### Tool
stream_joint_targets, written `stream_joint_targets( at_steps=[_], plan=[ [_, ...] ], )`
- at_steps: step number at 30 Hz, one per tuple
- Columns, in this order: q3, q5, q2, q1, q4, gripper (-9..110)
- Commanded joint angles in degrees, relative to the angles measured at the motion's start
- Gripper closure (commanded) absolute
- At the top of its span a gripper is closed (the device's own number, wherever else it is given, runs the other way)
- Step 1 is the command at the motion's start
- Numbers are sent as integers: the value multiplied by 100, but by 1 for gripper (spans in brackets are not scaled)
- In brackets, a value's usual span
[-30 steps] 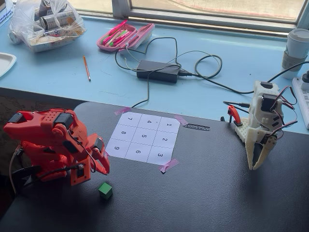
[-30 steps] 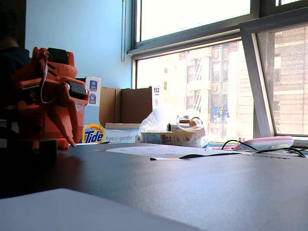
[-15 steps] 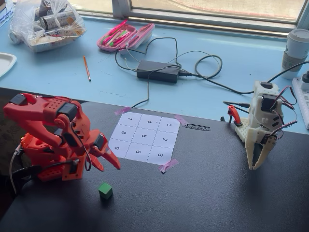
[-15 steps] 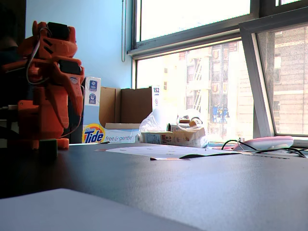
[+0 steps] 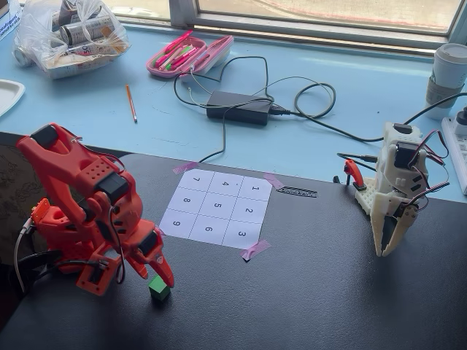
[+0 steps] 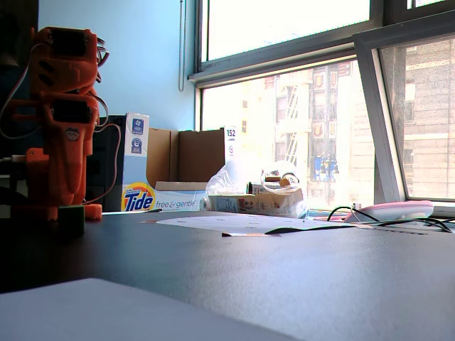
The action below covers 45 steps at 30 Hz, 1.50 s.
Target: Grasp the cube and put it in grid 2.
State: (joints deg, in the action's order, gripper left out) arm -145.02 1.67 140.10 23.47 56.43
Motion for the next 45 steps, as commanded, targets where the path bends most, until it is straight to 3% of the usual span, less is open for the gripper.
stream_joint_targets(
  at_steps=[1, 12, 14, 16, 17, 28, 45],
  plan=[
    [9, -35, -88, 35, -141, 72],
    [-202, -53, -316, 141, -387, 72],
    [-211, -149, -334, 149, -457, 79],
    [-202, -264, -343, 105, -510, 98],
    [-193, -255, -352, 105, -501, 101],
    [149, -264, -343, -9, -431, 101],
    [4852, -220, -1995, -2162, 1784, 101]
  ],
)
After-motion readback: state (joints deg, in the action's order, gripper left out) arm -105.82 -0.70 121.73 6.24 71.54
